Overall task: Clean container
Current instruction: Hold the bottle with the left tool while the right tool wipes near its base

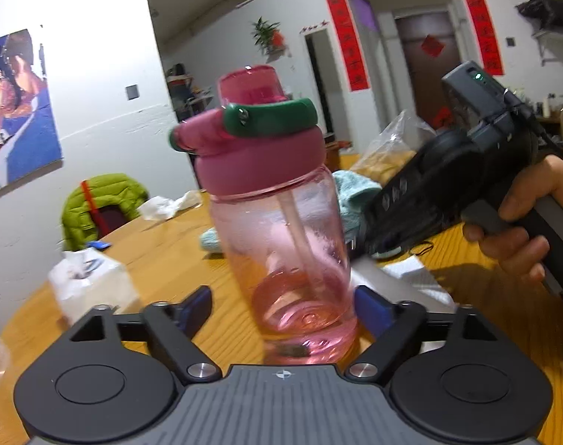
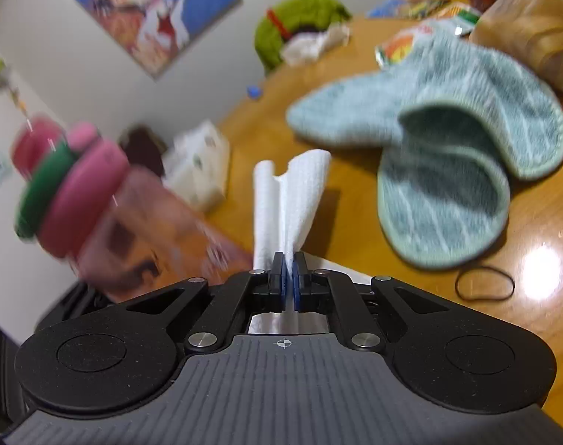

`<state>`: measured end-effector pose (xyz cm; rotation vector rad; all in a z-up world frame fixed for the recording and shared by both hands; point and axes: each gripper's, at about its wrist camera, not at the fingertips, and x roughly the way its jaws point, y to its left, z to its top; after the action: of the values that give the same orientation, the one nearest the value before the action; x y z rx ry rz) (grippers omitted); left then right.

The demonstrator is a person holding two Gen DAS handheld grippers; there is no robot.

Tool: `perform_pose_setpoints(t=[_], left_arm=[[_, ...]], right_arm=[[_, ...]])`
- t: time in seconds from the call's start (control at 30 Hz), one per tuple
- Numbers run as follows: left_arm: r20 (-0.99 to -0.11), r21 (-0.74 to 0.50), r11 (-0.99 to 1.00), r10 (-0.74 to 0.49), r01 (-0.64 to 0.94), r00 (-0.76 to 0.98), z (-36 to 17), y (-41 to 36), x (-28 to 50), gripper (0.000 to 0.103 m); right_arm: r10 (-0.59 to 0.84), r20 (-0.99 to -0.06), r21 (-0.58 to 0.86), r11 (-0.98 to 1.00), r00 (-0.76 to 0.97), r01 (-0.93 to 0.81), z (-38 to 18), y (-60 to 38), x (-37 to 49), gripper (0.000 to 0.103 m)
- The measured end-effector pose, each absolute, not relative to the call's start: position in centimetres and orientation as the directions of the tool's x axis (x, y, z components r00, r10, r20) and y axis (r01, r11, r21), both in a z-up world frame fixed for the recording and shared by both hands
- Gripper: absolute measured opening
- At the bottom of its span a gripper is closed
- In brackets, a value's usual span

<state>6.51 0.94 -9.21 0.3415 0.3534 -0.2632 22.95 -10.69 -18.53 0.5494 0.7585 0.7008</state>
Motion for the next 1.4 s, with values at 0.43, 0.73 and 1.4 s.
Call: perform_pose_setpoints(t=[0.43,0.73,1.4], left_arm=[[-0.361,0.292,0.878,-0.265,0.378,0.894,-10.2,-2.1,4.3,0.074],[-0.344,0.282,0.894,-0.244,0.348,0.907,-10.7,-2.8,3.3,0.074],[-0.341,0.286,0.895,-0.239,0.343,0.909,-9.9,-3.0,0.4,0.074]], right_arm=[[0.844,-0.241,0.782,0.461,0.478,-0.42,-17.3,-12.3,24.0,0.009],[0.829,-0.341,0.672,0.545,0.443,-0.501,-15.7,-12.9,21.1,0.009],[0.752,-0.496,0.702,0.642,0.435,-0.308,-19.5,-11.2,22.7,0.009]])
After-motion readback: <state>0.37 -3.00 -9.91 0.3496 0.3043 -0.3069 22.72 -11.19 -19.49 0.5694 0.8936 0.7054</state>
